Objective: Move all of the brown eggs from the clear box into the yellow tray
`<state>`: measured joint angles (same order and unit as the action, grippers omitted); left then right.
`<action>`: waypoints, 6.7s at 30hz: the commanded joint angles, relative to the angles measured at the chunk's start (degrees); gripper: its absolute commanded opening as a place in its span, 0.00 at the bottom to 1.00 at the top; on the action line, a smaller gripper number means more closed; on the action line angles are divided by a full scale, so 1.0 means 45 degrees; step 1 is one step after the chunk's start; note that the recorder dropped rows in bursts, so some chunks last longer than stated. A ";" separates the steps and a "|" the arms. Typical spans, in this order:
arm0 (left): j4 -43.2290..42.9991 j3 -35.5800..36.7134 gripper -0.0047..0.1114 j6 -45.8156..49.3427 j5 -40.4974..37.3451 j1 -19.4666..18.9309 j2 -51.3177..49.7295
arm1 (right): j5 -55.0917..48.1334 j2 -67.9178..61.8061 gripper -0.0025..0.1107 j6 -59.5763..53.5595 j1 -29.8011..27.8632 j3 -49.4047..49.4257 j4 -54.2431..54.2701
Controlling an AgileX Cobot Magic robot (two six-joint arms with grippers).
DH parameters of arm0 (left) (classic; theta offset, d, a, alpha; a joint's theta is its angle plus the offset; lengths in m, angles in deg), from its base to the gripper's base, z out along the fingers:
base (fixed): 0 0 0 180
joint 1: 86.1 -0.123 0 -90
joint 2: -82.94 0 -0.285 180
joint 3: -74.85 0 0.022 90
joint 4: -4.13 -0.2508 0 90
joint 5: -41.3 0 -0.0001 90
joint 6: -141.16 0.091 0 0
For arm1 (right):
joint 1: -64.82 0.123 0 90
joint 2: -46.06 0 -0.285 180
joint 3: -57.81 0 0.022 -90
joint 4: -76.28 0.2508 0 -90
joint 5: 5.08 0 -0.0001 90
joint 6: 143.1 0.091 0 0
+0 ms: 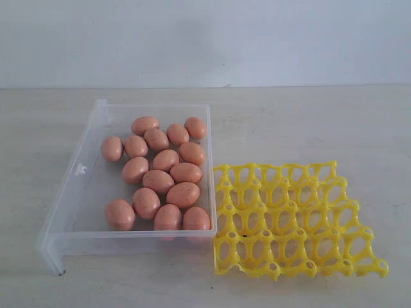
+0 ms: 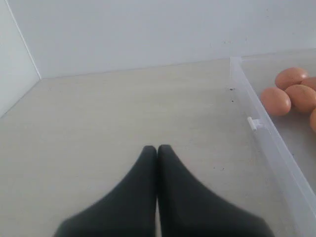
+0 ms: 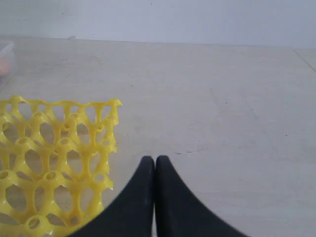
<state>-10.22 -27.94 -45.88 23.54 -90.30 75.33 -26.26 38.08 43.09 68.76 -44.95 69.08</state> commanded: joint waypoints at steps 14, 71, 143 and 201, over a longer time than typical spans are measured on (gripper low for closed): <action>-0.0021 0.0003 0.00 -0.0047 0.0041 0.0049 -0.0038 | 0.0655 0.0044 0.02 -0.1606 0.0006 -0.0006 -0.0555; -0.0021 0.0003 0.00 -0.0047 0.0041 0.0049 -0.0038 | -0.8914 -2.2798 0.02 -0.8867 0.2030 -2.0920 0.8509; -0.0021 0.0003 0.00 -0.0047 0.0041 0.0049 -0.0038 | -0.4618 -2.9137 0.02 -1.1767 0.7540 -2.2978 0.8819; -0.0021 0.0003 0.00 -0.0047 0.0039 0.0049 -0.0038 | 1.6552 -2.6756 0.02 1.4196 0.1627 -1.5404 -2.0266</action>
<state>-10.22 -27.94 -45.88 23.54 -90.30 75.33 50.04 -82.69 107.37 76.01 -114.03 -22.34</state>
